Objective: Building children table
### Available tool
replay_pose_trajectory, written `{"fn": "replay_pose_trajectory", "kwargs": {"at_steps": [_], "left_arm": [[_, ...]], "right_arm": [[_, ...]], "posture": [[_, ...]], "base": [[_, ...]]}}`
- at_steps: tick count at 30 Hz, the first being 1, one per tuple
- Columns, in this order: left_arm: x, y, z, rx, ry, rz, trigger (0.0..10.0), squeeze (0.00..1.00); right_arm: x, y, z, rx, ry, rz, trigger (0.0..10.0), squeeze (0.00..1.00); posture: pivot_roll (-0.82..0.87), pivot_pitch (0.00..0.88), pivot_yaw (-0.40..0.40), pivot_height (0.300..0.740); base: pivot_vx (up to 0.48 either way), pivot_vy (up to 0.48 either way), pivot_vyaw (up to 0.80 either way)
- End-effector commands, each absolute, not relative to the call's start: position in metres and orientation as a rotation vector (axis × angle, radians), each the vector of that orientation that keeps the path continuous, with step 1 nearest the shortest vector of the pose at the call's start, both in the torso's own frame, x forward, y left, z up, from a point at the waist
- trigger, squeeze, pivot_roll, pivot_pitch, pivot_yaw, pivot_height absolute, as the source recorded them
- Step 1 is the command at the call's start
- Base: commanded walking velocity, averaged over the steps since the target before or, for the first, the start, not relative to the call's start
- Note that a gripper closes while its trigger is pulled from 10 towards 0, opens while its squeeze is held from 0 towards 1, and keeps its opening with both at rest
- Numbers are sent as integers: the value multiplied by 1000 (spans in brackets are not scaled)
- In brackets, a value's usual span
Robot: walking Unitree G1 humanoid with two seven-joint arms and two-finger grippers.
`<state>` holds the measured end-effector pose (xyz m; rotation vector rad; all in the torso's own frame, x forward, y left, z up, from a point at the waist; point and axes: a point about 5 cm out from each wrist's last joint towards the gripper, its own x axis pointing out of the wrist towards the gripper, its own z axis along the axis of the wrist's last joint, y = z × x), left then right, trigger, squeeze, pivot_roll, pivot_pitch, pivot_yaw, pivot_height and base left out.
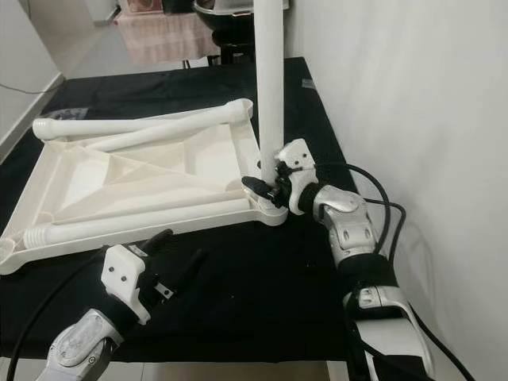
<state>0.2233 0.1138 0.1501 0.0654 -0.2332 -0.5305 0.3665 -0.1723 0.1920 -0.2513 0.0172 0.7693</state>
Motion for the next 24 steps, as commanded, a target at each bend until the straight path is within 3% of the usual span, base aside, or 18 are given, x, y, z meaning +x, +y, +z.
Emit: {"fn": "replay_pose_trajectory", "kwargs": {"at_steps": [1, 3, 5, 6, 8, 9, 10, 12, 16, 17, 21, 22, 24], "left_arm": [[224, 120, 144, 94, -217, -511, 10000, 0], [224, 120, 144, 90, -219, -513, 10000, 0], [224, 120, 145, 86, -222, -512, 10000, 0], [225, 121, 144, 84, -221, -507, 10000, 0], [225, 121, 144, 84, -221, -507, 10000, 0], [226, 123, 145, 85, -222, -500, 10000, 0], [226, 123, 145, 85, -222, -500, 10000, 0], [228, 126, 145, 95, -223, -488, 10000, 0], [229, 127, 144, 78, -220, -490, 10000, 0], [231, 127, 143, 67, -218, -501, 10000, 0], [232, 127, 143, 67, -218, -504, 10000, 0], [232, 128, 143, 68, -218, -504, 10000, 0], [232, 128, 143, 68, -218, -504, 10000, 0]], "right_arm": [[359, -172, 158, -257, 155, 793, 0, 0], [358, -177, 151, -265, 177, 732, 0, 0], [356, -183, 136, -271, 205, 542, 0, 0], [353, -191, 128, -247, 220, 299, 0, 0], [353, -191, 128, -247, 220, 299, 0, 0], [338, -191, 120, -269, 208, 132, 0, 0], [338, -191, 120, -269, 208, 132, 0, 0], [309, -175, 114, -299, 194, 58, 0, 0], [305, -166, 120, -251, 176, 103, 0, 0], [307, -154, 123, -257, 184, 198, 10000, 0], [308, -149, 123, -269, 190, 235, 10000, 0], [308, -143, 126, -238, 183, 256, 10000, 506], [308, -143, 126, -238, 183, 256, 10000, 506]], "posture": [[-9, 148, 48, 740], [-11, 152, 44, 740], [-13, 158, 38, 740], [-14, 161, 33, 740], [-14, 161, 33, 740], [-7, 170, 34, 740], [-7, 170, 34, 740], [-12, 171, 47, 740], [-23, 165, 55, 740], [-17, 163, 49, 740], [-18, 162, 49, 740], [-18, 161, 50, 740], [-18, 161, 50, 740]], "base": [[0, 0, 0], [0, 0, 0], [0, 0, 0], [0, 0, 0], [0, 0, 0], [0, 0, 0], [0, 0, 0], [0, 0, 0], [0, 0, 0], [0, 0, 0], [0, 0, 0], [0, 0, 0], [0, 0, 0]]}}
